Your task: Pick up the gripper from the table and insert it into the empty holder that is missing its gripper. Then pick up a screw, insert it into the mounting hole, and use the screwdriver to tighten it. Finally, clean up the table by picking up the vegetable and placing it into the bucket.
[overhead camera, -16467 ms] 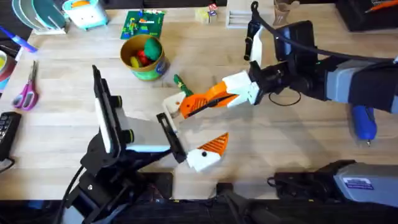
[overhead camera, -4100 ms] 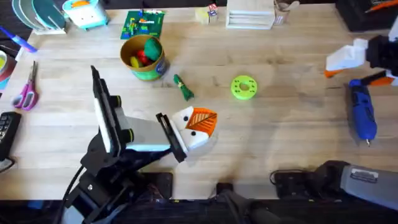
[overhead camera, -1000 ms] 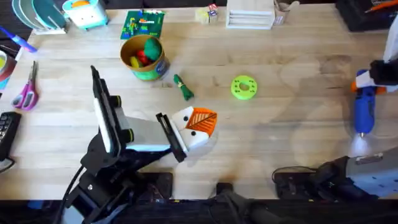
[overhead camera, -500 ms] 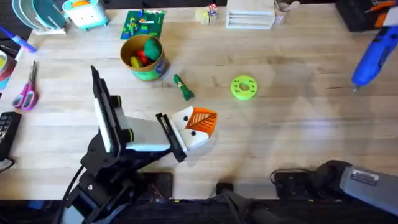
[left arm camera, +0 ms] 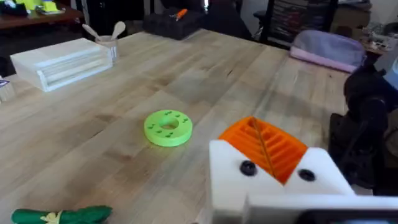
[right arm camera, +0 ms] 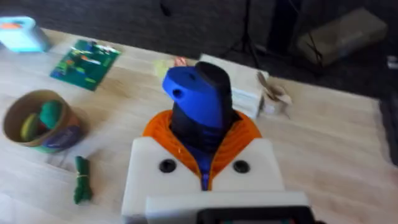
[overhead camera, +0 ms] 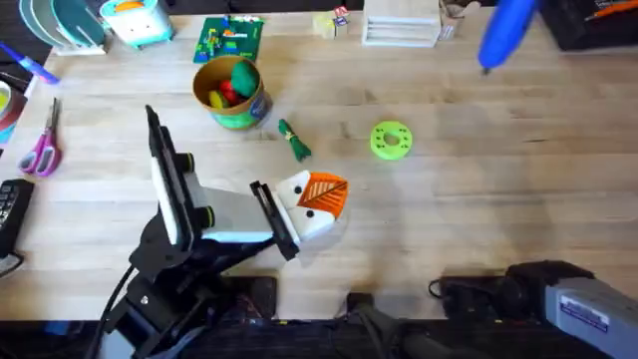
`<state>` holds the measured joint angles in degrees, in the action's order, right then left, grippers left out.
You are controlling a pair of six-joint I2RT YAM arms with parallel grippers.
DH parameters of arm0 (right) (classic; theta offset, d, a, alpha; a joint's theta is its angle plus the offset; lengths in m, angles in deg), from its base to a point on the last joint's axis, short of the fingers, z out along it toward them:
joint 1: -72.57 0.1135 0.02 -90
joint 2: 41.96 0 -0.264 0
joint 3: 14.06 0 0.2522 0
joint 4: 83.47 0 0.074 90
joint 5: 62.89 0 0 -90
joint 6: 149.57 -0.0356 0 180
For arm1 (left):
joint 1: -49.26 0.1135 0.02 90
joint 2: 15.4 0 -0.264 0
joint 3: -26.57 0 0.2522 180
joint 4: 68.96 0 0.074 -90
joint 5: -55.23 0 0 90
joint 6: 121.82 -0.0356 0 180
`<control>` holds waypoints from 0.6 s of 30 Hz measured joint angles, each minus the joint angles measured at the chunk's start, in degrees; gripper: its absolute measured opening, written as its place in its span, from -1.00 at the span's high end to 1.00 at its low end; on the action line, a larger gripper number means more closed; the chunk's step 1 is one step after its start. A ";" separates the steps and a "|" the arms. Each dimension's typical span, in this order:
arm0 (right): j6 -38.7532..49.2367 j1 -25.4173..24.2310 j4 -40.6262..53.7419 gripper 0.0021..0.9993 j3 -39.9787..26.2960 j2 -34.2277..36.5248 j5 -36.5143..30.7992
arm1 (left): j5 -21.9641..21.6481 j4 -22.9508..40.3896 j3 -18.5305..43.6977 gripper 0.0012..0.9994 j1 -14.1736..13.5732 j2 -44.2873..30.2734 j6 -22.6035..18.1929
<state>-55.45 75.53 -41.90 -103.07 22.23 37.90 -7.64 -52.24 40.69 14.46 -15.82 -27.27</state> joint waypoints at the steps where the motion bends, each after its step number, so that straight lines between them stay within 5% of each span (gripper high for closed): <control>1: -0.45 2.05 -1.86 0.96 0.54 -0.70 0.04 | 0.00 0.00 0.00 0.97 0.00 -0.01 0.00; 9: -3.84 16.91 -18.08 0.96 11.21 -5.03 0.96 | 0.00 0.00 0.00 0.97 0.00 -0.01 -0.01; 18: -6.88 24.20 -32.74 0.96 21.11 -5.58 12.06 | 0.00 0.00 0.00 0.97 0.00 0.00 -0.01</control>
<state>-62.33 99.73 -74.63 -81.96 16.65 49.96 -7.64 -52.24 40.69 14.46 -15.82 -27.27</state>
